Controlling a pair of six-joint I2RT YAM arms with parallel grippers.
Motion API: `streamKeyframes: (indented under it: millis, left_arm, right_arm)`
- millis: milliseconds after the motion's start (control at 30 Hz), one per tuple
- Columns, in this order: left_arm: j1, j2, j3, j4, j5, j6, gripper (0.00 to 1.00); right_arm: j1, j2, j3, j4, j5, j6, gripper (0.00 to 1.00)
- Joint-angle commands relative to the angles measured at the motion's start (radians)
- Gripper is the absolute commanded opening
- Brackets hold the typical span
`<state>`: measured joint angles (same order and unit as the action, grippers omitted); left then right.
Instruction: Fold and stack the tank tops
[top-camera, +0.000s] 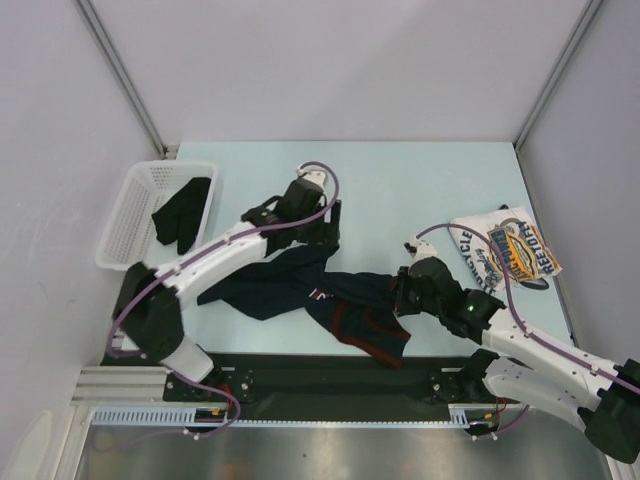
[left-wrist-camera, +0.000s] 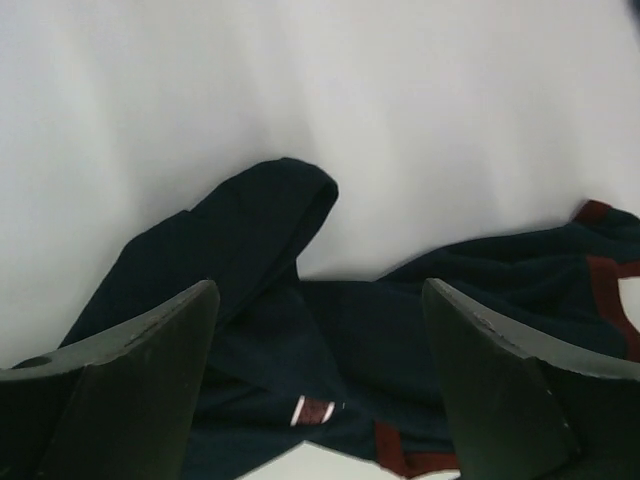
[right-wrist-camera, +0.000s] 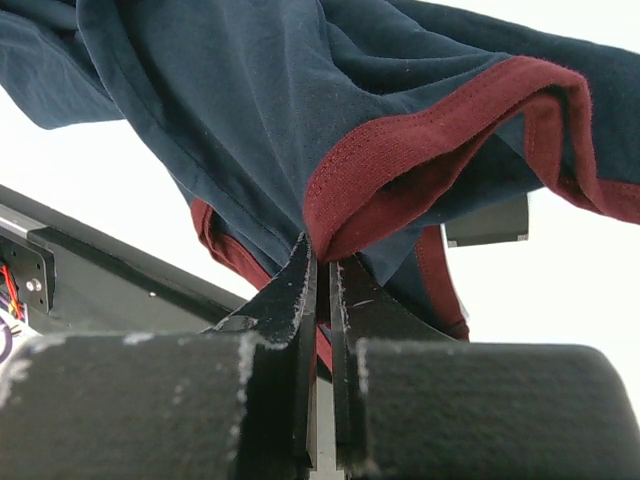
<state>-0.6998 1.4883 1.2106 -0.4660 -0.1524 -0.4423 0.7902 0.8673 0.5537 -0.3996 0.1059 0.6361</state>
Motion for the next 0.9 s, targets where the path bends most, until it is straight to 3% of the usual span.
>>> streamKeyframes:
  millis: [0,233,433,533,567,633,867]
  left_arm:
    - [-0.01,0.16,0.14,-0.002,0.019,0.036,0.88]
    - [-0.018,0.384,0.254,0.03,0.037,0.021,0.81]
    - [-0.02,0.489,0.3,0.044,0.082,0.005,0.6]
    - [-0.018,0.503,0.293,0.049,0.07,0.002,0.43]
    - [-0.017,0.503,0.293,0.047,0.067,0.007,0.25]
    - [0.009,0.494,0.325,-0.011,-0.004,0.002,0.01]
    - [0.17,0.183,0.293,-0.06,-0.067,0.008,0.0]
  right_arm:
    - [0.004,-0.021,-0.008,0.004,0.023,0.013,0.02]
    - [0.004,-0.013,-0.014,0.019,0.009,0.02,0.02]
    - [0.004,-0.014,-0.014,0.016,0.012,0.013,0.02]
    - [0.001,-0.014,-0.012,0.016,0.014,0.01,0.02]
    - [0.001,-0.013,-0.011,0.018,0.015,0.008,0.02]
    - [-0.009,-0.005,-0.006,0.021,0.015,0.004,0.02]
    - [-0.147,0.101,0.162,-0.004,-0.029,-0.093,0.0]
